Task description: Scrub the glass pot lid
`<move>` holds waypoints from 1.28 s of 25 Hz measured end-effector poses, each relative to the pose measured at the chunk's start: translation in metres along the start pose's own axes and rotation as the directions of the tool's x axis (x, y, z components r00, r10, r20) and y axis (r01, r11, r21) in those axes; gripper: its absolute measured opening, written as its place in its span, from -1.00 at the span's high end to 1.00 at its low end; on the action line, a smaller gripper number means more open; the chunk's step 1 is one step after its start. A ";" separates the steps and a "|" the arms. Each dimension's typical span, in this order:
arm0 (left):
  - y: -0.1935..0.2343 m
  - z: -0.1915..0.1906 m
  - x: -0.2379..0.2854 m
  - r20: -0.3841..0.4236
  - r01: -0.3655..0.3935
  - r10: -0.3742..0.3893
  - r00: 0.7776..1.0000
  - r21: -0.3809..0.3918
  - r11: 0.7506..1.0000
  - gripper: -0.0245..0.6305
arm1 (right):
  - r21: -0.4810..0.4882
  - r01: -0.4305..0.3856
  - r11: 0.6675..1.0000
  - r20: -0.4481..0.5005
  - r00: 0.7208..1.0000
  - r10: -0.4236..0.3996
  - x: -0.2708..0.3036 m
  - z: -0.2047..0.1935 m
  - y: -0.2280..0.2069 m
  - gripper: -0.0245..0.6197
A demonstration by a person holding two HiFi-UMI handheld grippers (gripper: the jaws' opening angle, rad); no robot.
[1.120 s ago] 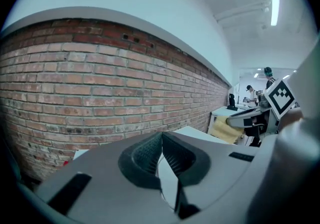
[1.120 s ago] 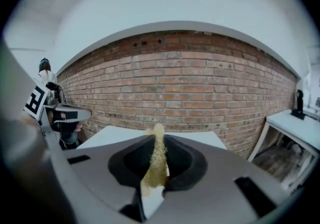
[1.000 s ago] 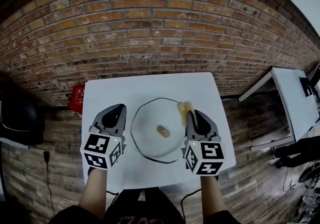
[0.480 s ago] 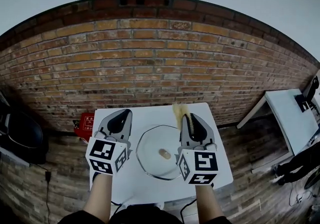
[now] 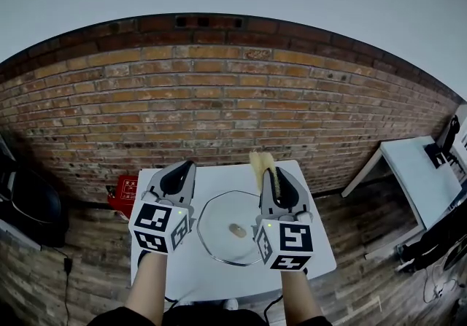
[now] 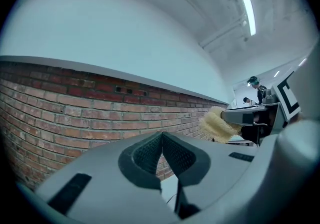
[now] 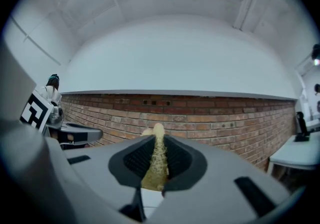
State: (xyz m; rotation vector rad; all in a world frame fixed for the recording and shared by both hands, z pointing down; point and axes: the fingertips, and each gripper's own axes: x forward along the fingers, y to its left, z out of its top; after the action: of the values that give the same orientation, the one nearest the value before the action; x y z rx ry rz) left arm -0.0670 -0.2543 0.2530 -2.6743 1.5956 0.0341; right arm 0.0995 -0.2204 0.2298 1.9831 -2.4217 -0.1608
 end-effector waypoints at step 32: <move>-0.012 0.003 0.015 0.009 0.014 -0.014 1.000 0.002 1.000 0.90 | -0.022 -0.027 0.999 0.001 1.000 0.027 0.012 -0.010 -0.001 0.75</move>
State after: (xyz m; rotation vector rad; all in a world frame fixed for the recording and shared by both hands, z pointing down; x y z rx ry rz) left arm -0.0493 -0.2612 0.2499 -2.6797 1.5728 0.0442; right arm 0.0992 -0.2329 0.2388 1.9412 -2.4351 -0.1880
